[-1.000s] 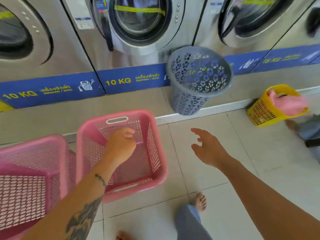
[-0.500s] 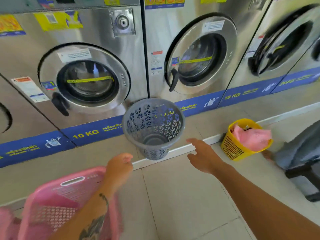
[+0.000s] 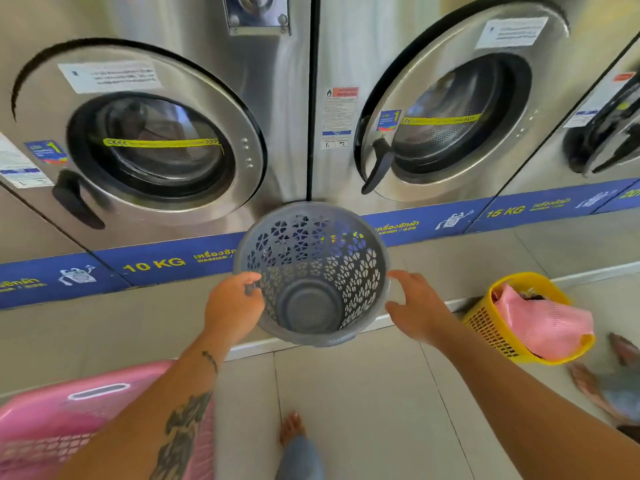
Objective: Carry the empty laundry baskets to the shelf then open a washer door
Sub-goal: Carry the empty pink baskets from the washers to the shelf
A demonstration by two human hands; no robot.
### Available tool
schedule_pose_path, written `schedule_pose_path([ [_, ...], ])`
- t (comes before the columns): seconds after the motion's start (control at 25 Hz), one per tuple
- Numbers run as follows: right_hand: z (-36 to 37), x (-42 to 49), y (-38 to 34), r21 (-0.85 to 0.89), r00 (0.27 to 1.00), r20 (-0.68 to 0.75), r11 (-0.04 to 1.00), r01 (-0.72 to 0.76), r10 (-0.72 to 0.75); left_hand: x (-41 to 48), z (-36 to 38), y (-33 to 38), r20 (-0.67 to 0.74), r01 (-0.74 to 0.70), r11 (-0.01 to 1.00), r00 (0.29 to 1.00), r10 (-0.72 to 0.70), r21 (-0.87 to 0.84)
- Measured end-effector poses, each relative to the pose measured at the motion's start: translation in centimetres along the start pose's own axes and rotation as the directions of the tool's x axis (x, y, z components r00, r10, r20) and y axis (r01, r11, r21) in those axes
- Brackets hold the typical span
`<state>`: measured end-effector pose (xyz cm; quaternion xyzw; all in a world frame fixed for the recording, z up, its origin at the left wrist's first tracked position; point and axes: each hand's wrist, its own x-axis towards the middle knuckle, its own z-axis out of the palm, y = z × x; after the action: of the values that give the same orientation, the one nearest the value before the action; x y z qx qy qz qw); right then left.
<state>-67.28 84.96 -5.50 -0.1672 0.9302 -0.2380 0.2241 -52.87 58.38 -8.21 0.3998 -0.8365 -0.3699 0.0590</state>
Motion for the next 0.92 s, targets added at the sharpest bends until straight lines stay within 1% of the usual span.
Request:
schedule_pose_path([
  [0.12, 2.7, 7.1, 0.8, -0.036, 1.000, -0.012, 0.999, -0.001, 0.001, 6.2, 3.2, -2.7, -0.067, -0.009, 0.999, 0.998, 0.012, 0.048],
  [0.24, 5.8, 12.8, 1.5, -0.082, 0.997, -0.054, 0.995, -0.054, 0.050, 10.9, 6.2, -6.2, -0.070, -0.024, 0.995, 0.997, 0.031, 0.096],
  [0.36, 8.0, 16.9, 2.3, -0.116, 0.986, -0.128, 0.985, -0.126, 0.111, 13.3, 8.4, -8.6, -0.063, -0.012, 0.997, 0.998, 0.017, 0.081],
  [0.44, 9.2, 18.5, 2.9, -0.138, 0.985, -0.138, 0.983, -0.125, 0.106, 14.1, 9.3, -9.6, -0.090, -0.020, 0.996, 0.996, 0.028, 0.089],
  [0.52, 9.7, 19.0, 3.5, -0.153, 0.984, -0.143, 0.980, -0.125, 0.103, 14.5, 10.0, -10.2, -0.115, -0.032, 0.996, 0.992, 0.041, 0.080],
  [0.6, 9.7, 19.2, 4.0, -0.161, 0.980, -0.149, 0.974, -0.159, 0.135, 14.6, 10.4, -10.3, -0.140, -0.013, 0.998, 0.990, 0.021, 0.058],
  [0.72, 9.1, 18.9, 4.6, -0.189, 0.981, -0.128, 0.967, -0.170, 0.147, 14.0, 10.3, -9.9, -0.155, 0.000, 0.995, 0.988, 0.015, 0.095],
  [0.8, 9.0, 17.7, 5.0, -0.201, 0.983, -0.106, 0.965, -0.169, 0.150, 12.9, 9.9, -9.8, -0.162, -0.002, 0.992, 0.987, 0.023, 0.130],
  [0.92, 9.0, 14.0, 6.2, -0.168, 0.985, -0.099, 0.973, -0.156, 0.141, 9.4, 9.6, -9.9, -0.170, -0.004, 0.988, 0.985, 0.031, 0.154],
])
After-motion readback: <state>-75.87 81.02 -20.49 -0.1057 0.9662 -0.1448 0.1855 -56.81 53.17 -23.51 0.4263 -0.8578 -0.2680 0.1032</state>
